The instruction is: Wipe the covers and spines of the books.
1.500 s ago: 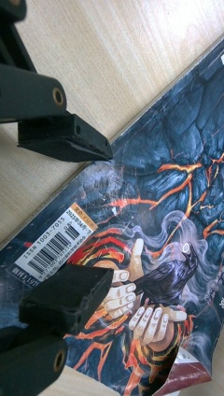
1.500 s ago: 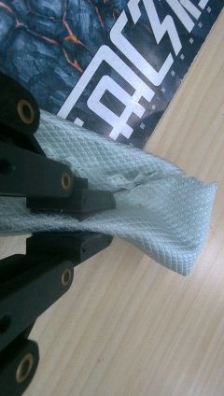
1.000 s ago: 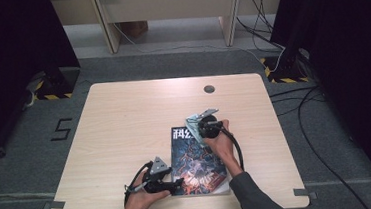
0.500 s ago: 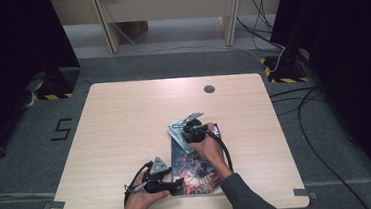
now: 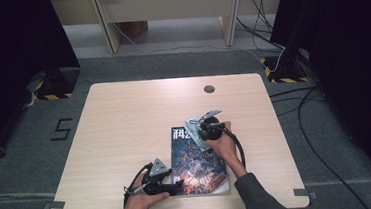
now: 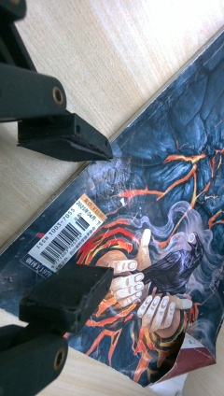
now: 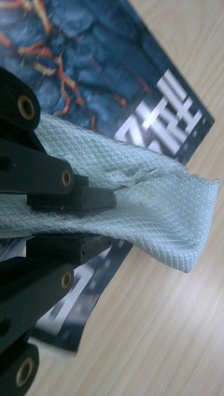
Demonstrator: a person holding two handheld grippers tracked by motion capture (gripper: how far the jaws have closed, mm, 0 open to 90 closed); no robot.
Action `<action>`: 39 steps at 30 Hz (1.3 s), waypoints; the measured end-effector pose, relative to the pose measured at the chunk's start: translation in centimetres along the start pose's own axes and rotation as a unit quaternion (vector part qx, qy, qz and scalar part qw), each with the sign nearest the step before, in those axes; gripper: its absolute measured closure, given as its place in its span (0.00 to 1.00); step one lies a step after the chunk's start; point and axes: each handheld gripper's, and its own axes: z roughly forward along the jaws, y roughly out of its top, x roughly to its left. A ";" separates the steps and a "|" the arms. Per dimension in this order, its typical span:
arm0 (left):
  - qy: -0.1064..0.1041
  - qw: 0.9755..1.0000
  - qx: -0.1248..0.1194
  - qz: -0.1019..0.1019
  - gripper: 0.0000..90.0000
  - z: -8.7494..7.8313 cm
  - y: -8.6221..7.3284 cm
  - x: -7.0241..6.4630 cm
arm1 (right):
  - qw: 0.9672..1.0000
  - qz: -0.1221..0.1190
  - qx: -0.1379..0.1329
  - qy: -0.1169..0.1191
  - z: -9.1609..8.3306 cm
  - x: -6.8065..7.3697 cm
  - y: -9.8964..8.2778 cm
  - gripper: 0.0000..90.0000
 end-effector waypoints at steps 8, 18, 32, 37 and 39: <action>-0.002 1.000 0.002 0.003 0.40 0.1 0.1 -0.3 | 0.999 0.019 0.001 -0.032 -1.5 -2.8 -1.8 0.89; -0.015 1.000 0.018 0.012 0.40 -0.5 -0.1 -0.4 | 0.999 0.022 0.006 -0.043 -1.9 -3.2 -2.2 0.91; -0.014 1.000 0.017 0.013 0.41 -0.5 -0.1 -0.4 | 1.000 -0.028 0.002 0.005 -0.5 2.0 -0.5 0.91; -0.014 1.000 0.018 0.015 0.41 -0.5 -0.1 -0.4 | 0.998 -0.052 -0.001 0.037 0.3 4.4 0.5 0.90; -0.015 1.000 0.018 0.015 0.41 -0.5 -0.1 -0.4 | 0.997 -0.056 -0.003 0.046 0.5 5.0 0.7 0.90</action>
